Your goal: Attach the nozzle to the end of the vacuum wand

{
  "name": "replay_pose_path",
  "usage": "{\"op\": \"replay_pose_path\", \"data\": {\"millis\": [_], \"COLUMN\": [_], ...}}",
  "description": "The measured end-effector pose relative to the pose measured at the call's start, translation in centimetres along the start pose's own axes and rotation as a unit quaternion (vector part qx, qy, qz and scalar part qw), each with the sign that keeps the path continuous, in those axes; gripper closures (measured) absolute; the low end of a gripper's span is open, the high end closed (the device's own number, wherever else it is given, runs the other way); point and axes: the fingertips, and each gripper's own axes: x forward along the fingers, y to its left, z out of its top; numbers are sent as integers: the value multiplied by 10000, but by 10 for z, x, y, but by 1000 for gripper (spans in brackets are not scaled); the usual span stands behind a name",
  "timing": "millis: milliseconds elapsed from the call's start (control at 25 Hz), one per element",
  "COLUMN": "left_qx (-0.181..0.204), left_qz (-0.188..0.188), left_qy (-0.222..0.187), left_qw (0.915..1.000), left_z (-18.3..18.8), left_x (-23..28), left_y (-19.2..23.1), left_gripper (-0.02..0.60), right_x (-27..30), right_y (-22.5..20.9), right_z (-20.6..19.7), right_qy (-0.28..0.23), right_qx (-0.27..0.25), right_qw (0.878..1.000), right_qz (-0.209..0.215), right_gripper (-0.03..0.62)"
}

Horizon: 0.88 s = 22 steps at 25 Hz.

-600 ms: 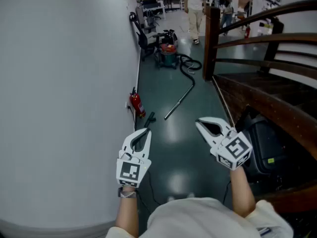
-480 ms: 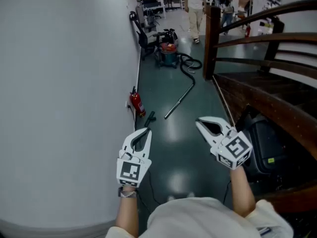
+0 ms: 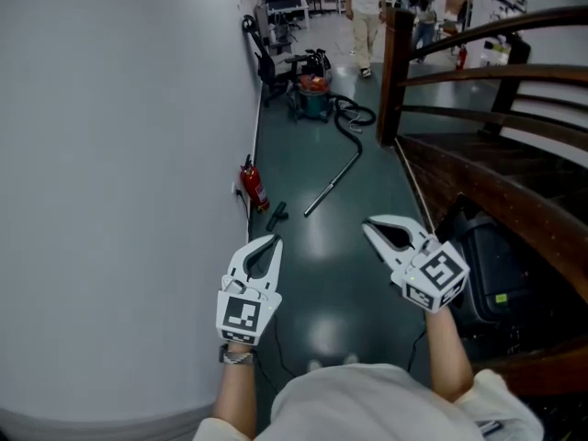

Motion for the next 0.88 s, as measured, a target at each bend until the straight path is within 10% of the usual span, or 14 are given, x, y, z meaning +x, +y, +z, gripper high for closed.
{"op": "replay_pose_path", "data": {"millis": [880], "left_qx": [-162], "left_qz": [-98], "left_qy": [85], "left_qw": [9998], "left_z": [-38], "left_x": [-16], "left_y": [41], "left_gripper": [584], "right_x": [37], "right_y": [24], "right_z": [-4], "right_qy": [76], "right_qx": [30], "right_qw": [9998], "right_qz": [-162], "right_gripper": [565]}}
